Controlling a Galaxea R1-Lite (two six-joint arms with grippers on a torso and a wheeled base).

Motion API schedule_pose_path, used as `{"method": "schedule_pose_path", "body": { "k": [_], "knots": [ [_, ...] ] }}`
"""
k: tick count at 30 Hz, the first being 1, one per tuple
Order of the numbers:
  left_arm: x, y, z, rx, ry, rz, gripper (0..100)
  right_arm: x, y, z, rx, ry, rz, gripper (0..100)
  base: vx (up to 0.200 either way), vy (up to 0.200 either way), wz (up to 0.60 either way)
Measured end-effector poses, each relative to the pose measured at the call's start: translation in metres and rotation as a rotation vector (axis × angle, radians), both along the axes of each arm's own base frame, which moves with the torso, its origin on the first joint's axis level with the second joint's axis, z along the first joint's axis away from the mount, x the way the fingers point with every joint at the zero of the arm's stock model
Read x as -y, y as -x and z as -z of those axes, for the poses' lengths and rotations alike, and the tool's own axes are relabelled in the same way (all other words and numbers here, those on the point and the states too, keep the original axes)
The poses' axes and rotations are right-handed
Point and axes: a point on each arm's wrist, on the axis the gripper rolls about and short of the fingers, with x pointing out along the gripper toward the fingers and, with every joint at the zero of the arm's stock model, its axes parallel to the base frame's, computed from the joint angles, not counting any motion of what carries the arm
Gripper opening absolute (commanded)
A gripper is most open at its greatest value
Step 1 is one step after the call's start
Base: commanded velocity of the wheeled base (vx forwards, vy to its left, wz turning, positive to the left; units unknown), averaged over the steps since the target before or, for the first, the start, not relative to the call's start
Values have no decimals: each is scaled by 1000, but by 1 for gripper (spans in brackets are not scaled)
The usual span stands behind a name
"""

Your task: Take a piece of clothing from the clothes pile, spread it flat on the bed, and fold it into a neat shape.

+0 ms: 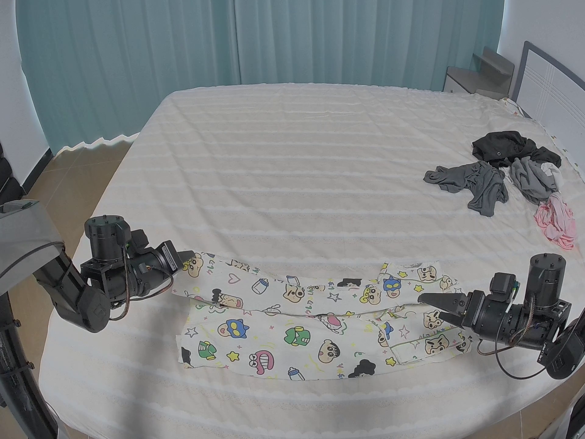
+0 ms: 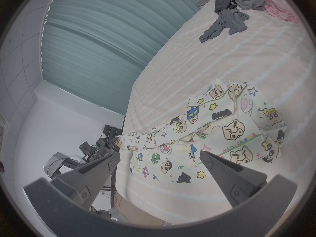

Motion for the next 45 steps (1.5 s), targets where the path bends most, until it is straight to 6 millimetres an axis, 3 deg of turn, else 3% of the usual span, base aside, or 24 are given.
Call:
{"method": "schedule_pose_path", "body": {
  "k": [9, 18, 29, 35, 45],
  "knots": [
    [0, 5, -13, 93, 2, -19, 0, -36, 3, -6, 41, 0, -128, 100, 0, 0, 0],
    [2, 12, -17, 193, 5, -3, 0, -77, 3, 1, 44, 27, -226, 100, 0, 0, 0],
    [3, 14, -3, 178, -77, 30, 0, -88, 1, 11, 15, 46, -262, 100, 0, 0, 0],
    [5, 13, 0, 172, -82, 34, 0, -102, -9, 8, 26, 41, -284, 100, 0, 0, 0],
    [4, 12, -3, 174, -71, 22, 0, -144, -34, 15, -80, 129, -357, 100, 0, 0, 0]
  ]
}}
